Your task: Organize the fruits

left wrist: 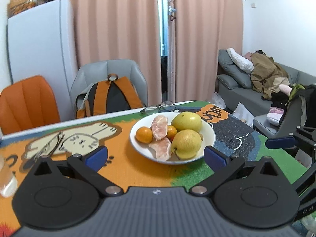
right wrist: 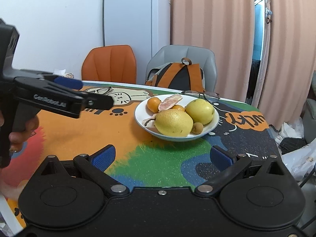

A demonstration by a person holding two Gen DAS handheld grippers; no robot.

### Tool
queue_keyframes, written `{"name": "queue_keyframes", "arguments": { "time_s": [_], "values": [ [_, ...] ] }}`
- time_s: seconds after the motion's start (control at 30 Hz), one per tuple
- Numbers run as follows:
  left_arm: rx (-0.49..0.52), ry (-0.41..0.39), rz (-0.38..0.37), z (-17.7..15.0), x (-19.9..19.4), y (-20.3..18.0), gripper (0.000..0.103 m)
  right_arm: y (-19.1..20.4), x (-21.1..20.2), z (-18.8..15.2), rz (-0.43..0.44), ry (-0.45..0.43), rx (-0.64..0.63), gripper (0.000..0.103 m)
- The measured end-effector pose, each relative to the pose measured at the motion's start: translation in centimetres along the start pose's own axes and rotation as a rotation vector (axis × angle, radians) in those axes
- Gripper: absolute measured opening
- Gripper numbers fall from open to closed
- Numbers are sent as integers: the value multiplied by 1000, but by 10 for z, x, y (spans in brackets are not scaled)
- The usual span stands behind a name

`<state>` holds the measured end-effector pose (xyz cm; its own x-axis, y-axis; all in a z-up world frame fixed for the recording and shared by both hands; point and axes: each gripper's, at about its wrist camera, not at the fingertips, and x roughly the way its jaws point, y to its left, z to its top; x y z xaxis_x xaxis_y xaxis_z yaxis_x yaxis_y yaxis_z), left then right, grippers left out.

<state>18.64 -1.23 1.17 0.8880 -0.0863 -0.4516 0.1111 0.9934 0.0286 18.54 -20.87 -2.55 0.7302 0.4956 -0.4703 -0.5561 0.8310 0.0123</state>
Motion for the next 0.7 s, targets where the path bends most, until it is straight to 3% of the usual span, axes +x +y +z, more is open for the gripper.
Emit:
{"name": "queue_keyframes", "arguments": {
  "time_s": [0.7],
  "values": [
    [-117, -75, 55, -54, -85, 1, 103, 11, -58, -27, -38, -60, 28, 103]
  ]
}}
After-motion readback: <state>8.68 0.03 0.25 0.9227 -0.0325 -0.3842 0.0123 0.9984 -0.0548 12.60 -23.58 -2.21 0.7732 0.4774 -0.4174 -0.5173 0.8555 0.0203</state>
